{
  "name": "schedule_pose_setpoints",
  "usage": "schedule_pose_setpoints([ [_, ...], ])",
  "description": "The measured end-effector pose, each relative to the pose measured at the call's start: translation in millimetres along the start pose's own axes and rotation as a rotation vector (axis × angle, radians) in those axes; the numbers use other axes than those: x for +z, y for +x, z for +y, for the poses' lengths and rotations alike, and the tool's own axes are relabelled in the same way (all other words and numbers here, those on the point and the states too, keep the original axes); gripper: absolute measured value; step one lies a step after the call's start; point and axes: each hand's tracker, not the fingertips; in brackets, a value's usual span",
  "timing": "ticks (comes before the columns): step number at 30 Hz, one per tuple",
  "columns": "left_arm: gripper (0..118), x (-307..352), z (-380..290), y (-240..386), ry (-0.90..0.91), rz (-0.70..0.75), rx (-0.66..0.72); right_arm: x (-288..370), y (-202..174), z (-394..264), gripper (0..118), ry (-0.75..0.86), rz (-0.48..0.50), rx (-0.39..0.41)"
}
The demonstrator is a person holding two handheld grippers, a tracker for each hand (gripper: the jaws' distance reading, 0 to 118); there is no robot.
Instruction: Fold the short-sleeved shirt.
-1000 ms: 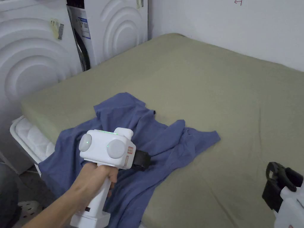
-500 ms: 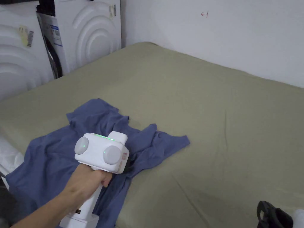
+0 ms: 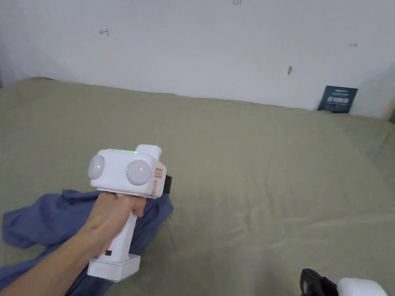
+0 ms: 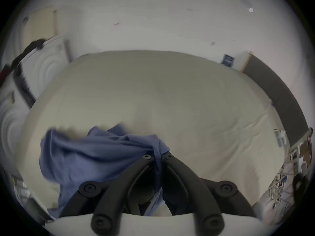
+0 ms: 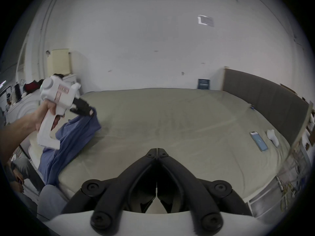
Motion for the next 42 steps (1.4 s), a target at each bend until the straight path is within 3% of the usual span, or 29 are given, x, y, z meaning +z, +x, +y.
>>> schedule_pose_setpoints([
  [4, 2, -27.2, 39.6, 103.5, 0.022, -0.162, -0.089, -6.3, 39.3, -2.4, 1, -0.022, -0.082, -0.061],
  [9, 2, -52.4, 40.1, 178.7, 0.010, -0.312, -0.184, -15.7, 71.2, -3.7, 1, -0.041, -0.138, -0.103],
  [16, 6, -142.2, -21.9, 173.2, -0.240, -0.165, -0.187, -34.0, 79.3, -13.1, 1, -0.080, -0.163, -0.122],
  [17, 11, -146.3, -28.0, 171.6, -0.248, -0.163, -0.178, -37.9, 79.6, -13.3, 1, -0.086, -0.161, -0.125],
  [18, 49, -146.1, -29.8, 166.8, -0.229, -0.174, -0.175, -42.3, 79.6, -12.9, 1, -0.093, -0.159, -0.128],
  [19, 98, -145.7, -29.9, 162.6, -0.234, -0.183, -0.178, -40.7, 75.5, -14.9, 1, -0.096, -0.153, -0.132],
  [20, 118, -146.6, -30.9, 159.1, -0.244, -0.181, -0.180, -43.3, 74.4, -13.7, 1, -0.099, -0.147, -0.133],
  [21, 112, -140.5, -32.7, 158.0, -0.258, -0.175, -0.182, -46.3, 72.8, -11.0, 1, -0.103, -0.144, -0.132],
  [24, 113, -107.8, 10.4, 133.1, -0.181, -0.172, -0.174, -43.4, 63.5, -2.9, 1, -0.085, -0.127, -0.111],
  [25, 112, -80.4, -23.2, 136.8, -0.136, -0.164, -0.156, -43.6, 61.3, 2.1, 1, -0.073, -0.117, -0.103],
  [29, 111, 6.1, -31.8, 91.2, 0.039, -0.142, -0.107, -34.6, 48.6, 17.8, 1, -0.015, -0.075, -0.064],
  [31, 104, 66.1, -41.1, 66.2, 0.156, -0.094, -0.109, -25.4, 39.8, 25.1, 1, 0.027, -0.045, -0.051],
  [32, 97, 91.3, -47.4, 55.8, 0.199, -0.071, -0.114, -22.4, 35.8, 28.2, 1, 0.039, -0.037, -0.040],
  [33, 79, 125.3, -55.7, 44.8, 0.253, -0.042, -0.116, -19.0, 31.3, 31.7, 1, 0.052, -0.020, -0.026],
  [34, 57, 152.4, -65.8, 34.2, 0.301, -0.006, -0.108, -15.3, 26.6, 34.8, 1, 0.066, -0.011, -0.019],
  [36, 0, 194.0, -87.1, 18.9, 0.373, 0.086, -0.103, -2.5, 18.9, 37.7, 1, 0.098, 0.013, -0.015],
  [42, 0, 281.0, -155.6, -22.7, 0.578, 0.250, 0.019, 28.2, -7.2, 39.8, 1, 0.159, 0.050, 0.004],
])
